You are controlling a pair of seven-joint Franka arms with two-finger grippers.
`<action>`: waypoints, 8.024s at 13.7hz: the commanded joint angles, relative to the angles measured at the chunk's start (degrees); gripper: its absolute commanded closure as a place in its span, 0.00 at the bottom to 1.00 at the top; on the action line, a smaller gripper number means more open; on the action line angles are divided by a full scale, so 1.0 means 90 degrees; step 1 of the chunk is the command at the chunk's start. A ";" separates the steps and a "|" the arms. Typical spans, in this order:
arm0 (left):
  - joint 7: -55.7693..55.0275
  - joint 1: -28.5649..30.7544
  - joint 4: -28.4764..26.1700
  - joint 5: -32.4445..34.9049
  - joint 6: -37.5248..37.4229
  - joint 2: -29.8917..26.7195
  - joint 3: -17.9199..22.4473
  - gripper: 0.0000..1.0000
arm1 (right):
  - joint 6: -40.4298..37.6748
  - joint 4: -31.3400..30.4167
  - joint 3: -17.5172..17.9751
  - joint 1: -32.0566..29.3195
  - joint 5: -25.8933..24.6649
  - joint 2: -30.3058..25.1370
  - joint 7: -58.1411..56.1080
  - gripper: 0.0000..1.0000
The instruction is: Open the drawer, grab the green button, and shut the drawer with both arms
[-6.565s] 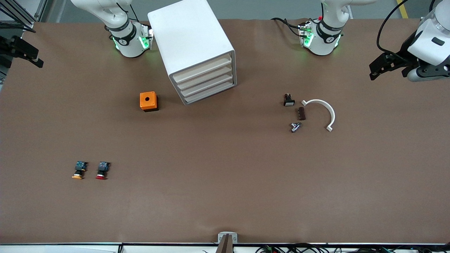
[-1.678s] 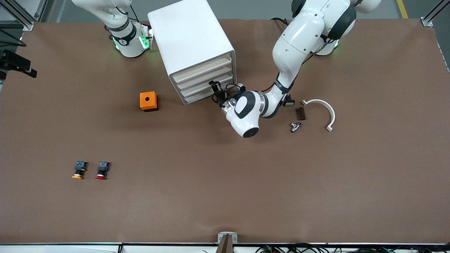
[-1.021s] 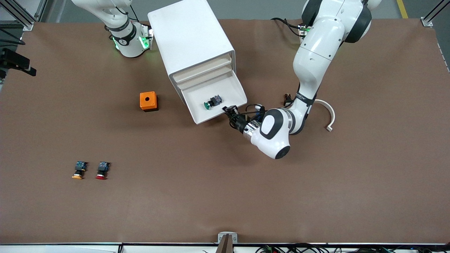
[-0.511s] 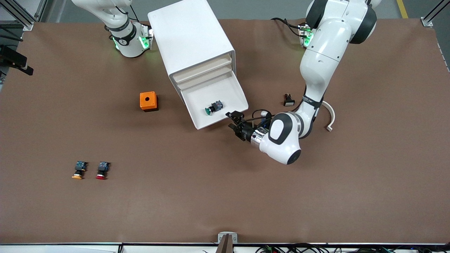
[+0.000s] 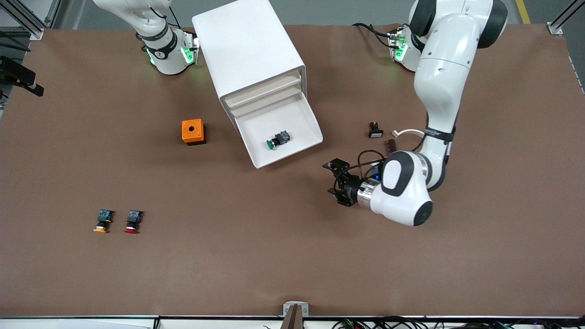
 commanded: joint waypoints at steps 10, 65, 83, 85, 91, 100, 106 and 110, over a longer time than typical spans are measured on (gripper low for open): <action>0.4040 0.0441 0.0009 0.0929 0.0010 -0.0807 0.0739 0.01 | 0.0096 -0.0132 0.0015 0.0048 -0.0026 -0.0136 -0.0055 0.00; 0.9003 0.0284 -0.0089 0.4282 -0.0205 -0.2303 0.0681 0.00 | 0.0047 -0.0191 0.0044 0.0116 -0.0074 -0.0175 0.0004 0.00; 0.9023 0.0265 -0.0089 0.4282 -0.0117 -0.2303 0.0681 0.00 | 0.0661 0.0200 -0.0004 -0.0429 -0.0231 0.1843 -0.0729 0.00; 0.9023 0.0275 -0.0089 0.4282 -0.0117 -0.2303 0.0681 0.00 | 0.0798 0.0268 0.0005 -0.0626 -0.0192 0.1993 -0.0719 0.00; 0.9023 0.0265 -0.0089 0.4282 -0.0108 -0.2303 0.0681 0.00 | 0.0544 -0.0374 0.0054 0.0319 0.0521 0.1147 0.3112 0.00; 0.9023 0.0265 -0.0089 0.4282 0.0039 -0.2313 0.0671 0.01 | 0.3031 -0.2603 0.0093 0.4282 0.0571 -0.0119 1.0436 0.00; 0.9013 0.0129 -0.0099 0.4282 0.0049 -0.2303 0.0671 0.00 | 0.4605 -0.2457 0.0093 0.5525 0.0073 0.1521 1.2628 0.00; 0.9013 0.0070 -0.0089 0.4292 0.0058 -0.2293 0.0671 0.00 | 0.5222 -0.2087 0.0093 0.5839 -0.0143 0.2654 1.3440 0.00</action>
